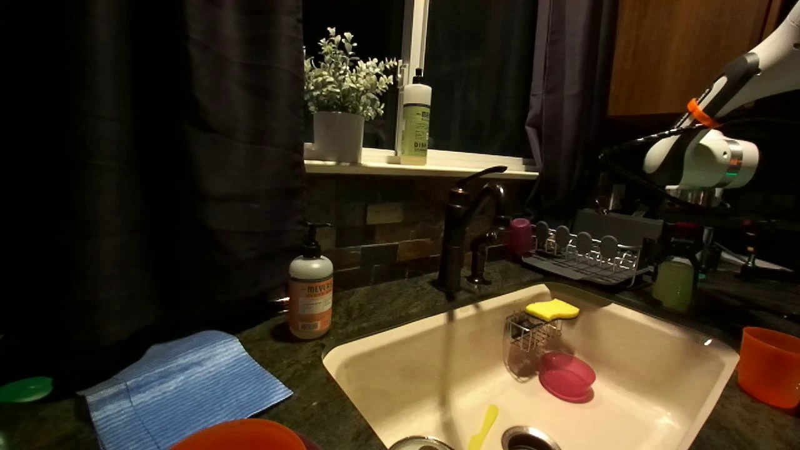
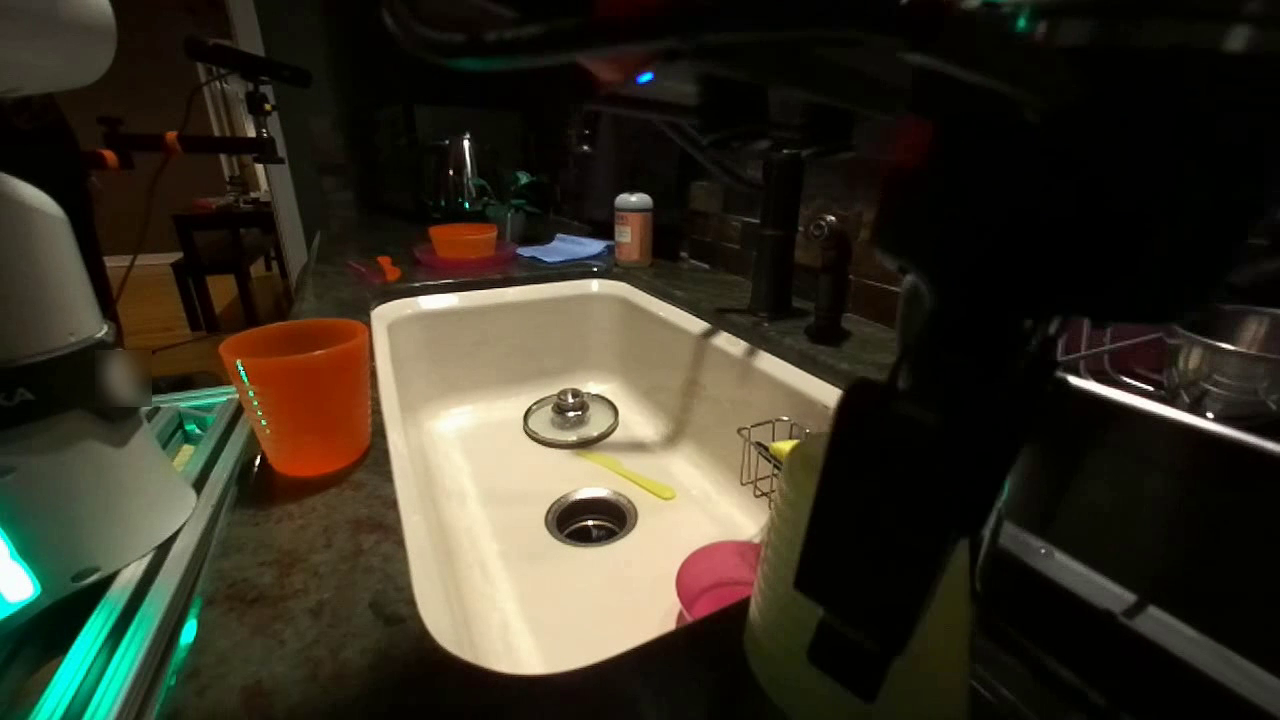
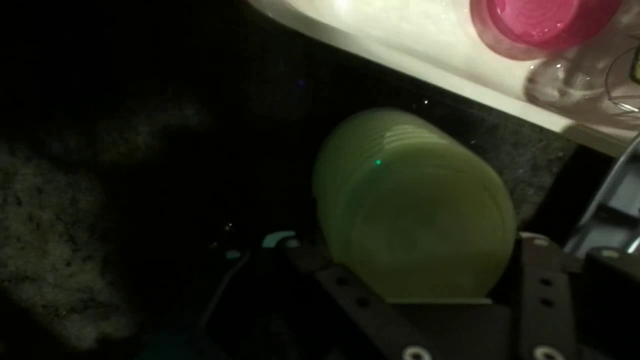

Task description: Pick the green cup from the drying rack and place it to the right of the sink right-side-up

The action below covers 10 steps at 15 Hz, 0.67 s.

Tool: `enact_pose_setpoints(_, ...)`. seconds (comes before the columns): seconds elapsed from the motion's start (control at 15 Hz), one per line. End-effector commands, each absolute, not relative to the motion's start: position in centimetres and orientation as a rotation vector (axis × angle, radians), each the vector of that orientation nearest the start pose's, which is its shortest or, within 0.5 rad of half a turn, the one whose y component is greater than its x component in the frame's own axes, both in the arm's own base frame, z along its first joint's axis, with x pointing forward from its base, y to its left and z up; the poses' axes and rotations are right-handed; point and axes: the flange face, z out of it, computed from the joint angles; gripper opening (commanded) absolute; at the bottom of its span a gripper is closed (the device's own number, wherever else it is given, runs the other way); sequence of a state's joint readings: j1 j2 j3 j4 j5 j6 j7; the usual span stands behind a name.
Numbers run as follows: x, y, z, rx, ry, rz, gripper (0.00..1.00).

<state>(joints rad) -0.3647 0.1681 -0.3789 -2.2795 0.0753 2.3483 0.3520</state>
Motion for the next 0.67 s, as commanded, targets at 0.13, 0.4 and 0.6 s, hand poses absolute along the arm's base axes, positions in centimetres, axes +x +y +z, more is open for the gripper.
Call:
enact_pose_setpoints(0.13, 38.4, -30.4, 30.2, -2.800, 1.858, 0.016, 0.49)
enact_pose_setpoints(0.4, 38.4, -27.8, 30.9, -2.933, 1.994, -0.114, 0.49)
enact_pose_setpoints(0.6, 37.6, -25.9, 30.3, -2.949, 2.064, -0.180, 0.49)
